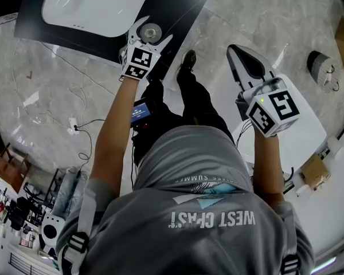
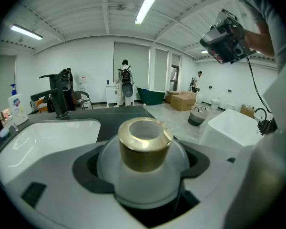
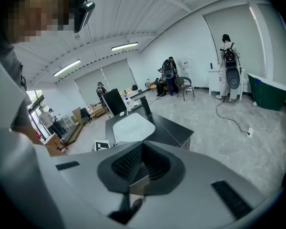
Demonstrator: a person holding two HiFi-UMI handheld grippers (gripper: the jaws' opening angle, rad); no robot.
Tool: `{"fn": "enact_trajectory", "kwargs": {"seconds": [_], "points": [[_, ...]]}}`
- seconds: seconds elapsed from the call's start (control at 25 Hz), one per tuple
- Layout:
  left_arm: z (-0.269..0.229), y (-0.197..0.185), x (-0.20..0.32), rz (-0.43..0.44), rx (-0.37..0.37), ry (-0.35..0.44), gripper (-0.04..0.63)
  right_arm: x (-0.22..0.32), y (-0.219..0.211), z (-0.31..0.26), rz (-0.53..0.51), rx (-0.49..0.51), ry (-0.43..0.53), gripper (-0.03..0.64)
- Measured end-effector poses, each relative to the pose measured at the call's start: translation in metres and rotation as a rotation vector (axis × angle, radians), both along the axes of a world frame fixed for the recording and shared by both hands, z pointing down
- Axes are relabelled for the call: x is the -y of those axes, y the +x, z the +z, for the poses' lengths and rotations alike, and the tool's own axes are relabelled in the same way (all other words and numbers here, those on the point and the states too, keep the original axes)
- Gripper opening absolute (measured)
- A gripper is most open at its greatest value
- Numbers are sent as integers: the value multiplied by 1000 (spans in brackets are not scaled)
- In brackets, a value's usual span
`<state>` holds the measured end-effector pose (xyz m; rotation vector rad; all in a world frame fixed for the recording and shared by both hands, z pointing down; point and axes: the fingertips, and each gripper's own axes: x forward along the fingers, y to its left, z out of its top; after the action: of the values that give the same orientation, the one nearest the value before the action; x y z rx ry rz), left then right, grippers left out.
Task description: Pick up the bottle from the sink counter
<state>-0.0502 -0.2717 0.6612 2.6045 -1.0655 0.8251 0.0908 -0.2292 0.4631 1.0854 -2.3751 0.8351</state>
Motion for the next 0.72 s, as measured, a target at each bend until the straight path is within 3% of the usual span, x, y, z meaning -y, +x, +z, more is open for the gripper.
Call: {"fn": "enact_trajectory", "kwargs": {"seconds": [0.28, 0.72], "points": [[-5, 1, 4, -27, -25, 47, 327, -3, -2, 1, -9, -8, -6, -3], [-5, -6, 8, -73, -38, 5, 327, -3, -4, -3, -9, -8, 3, -3]]}}
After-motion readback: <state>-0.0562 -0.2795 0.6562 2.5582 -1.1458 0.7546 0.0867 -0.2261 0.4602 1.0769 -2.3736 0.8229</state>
